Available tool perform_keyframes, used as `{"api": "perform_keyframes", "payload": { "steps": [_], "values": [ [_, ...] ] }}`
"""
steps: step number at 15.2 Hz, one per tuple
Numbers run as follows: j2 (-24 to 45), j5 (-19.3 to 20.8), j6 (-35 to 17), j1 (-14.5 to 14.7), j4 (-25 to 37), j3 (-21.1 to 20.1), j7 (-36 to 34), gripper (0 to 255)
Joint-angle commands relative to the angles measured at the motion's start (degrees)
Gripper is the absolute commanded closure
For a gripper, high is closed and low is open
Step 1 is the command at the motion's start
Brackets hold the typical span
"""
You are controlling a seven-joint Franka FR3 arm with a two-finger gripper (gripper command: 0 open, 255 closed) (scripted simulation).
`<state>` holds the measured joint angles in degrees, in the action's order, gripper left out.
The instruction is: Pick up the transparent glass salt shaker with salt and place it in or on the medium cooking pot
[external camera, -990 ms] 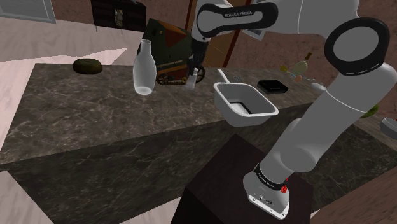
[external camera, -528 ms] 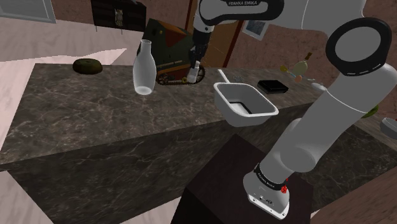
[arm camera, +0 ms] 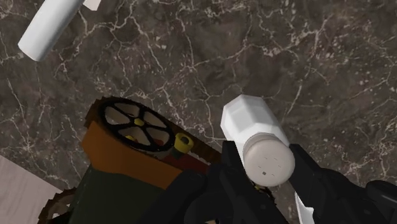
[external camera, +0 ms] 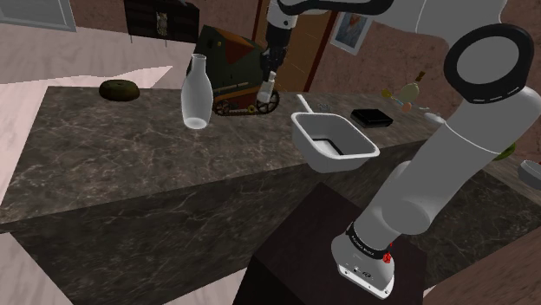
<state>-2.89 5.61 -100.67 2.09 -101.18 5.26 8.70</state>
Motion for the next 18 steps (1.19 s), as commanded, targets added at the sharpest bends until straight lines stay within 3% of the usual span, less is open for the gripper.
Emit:
{"api": "perform_keyframes", "payload": {
  "steps": [1, 10, 18],
  "values": [
    [0.2, 0.0, 1.5, 0.0, 1.7, 0.0, 0.1, 255],
    [1.5, -0.2, 8.5, 0.1, 10.0, -0.1, 0.7, 255],
    [-12.1, 1.6, 9.0, -2.8, -2.4, 3.3, 6.9, 255]
  ]
}}
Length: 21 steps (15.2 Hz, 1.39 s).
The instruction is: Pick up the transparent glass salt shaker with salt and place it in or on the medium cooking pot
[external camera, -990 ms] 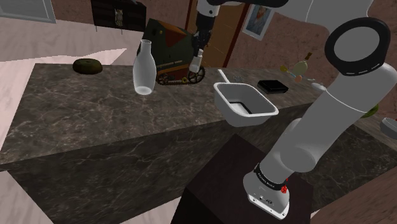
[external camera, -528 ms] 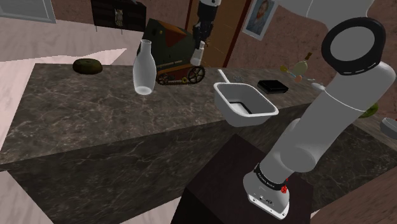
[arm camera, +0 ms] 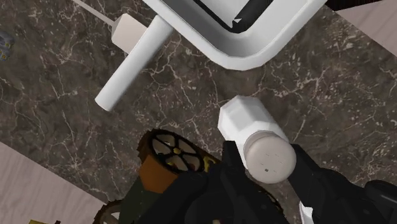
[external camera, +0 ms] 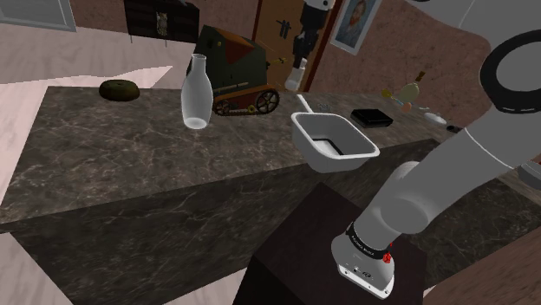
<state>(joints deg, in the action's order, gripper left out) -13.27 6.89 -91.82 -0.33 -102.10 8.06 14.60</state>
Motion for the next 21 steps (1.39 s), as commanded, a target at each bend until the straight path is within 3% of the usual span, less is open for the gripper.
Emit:
{"api": "perform_keyframes", "payload": {
  "steps": [1, 11, 21],
  "values": [
    [-3.3, 0.6, 0.5, -0.8, -2.6, 1.0, 1.8, 255],
    [-16.4, 4.8, 4.6, -4.8, -10.2, 6.7, 11.0, 255],
    [-18.8, 5.6, -2.7, -5.2, -19.8, 7.2, 10.0, 255]
  ]
}}
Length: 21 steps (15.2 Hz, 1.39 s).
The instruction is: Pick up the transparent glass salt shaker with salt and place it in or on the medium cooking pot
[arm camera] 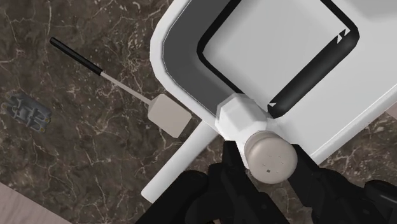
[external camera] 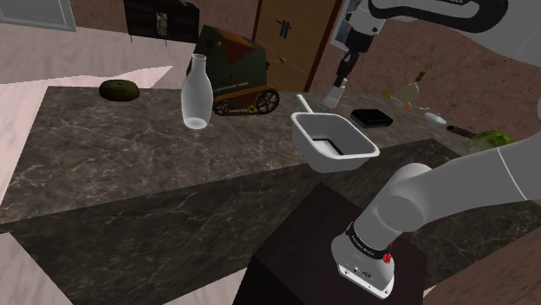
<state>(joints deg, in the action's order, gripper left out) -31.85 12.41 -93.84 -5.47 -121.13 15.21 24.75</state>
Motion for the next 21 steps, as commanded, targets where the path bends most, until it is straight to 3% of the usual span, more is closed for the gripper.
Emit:
{"api": "perform_keyframes", "payload": {
  "steps": [1, 11, 18, 19, 21],
  "values": [
    [-0.4, 0.1, -1.4, -0.1, -1.7, 0.1, -0.2, 255],
    [-1.4, 1.0, -8.6, -0.5, -10.0, 0.9, -1.0, 255],
    [-1.4, 1.0, -8.6, -0.5, -10.0, 0.9, -1.0, 255],
    [-1.4, 1.0, -8.6, -0.5, -10.0, 0.9, -1.0, 0],
    [-1.4, 1.0, -8.6, -0.5, -10.0, 0.9, -1.0, 0]
  ]
}}
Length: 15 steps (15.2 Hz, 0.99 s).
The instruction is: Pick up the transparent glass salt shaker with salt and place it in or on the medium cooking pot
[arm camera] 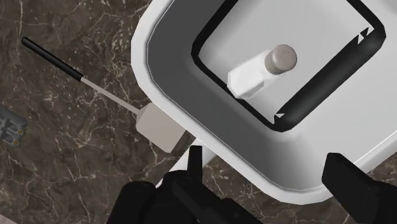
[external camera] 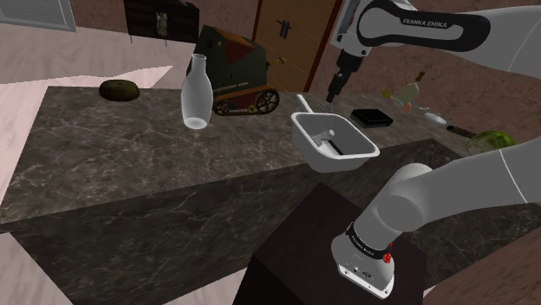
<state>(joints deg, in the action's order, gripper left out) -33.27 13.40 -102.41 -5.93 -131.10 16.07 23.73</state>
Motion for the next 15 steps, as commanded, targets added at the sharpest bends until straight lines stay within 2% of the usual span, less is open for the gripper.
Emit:
{"api": "perform_keyframes", "payload": {
  "steps": [1, 3, 7, 15],
  "values": [
    [0.0, 0.0, 0.0, 0.0, 0.0, 0.0, 0.0, 0],
    [0.0, 0.0, 0.0, 0.0, 0.0, 0.0, 0.0, 0],
    [0.4, -0.9, 7.1, 0.4, 7.5, -1.2, 0.3, 0],
    [0.4, -0.9, 7.1, 0.4, 7.5, -1.2, 0.3, 0]
  ]
}}
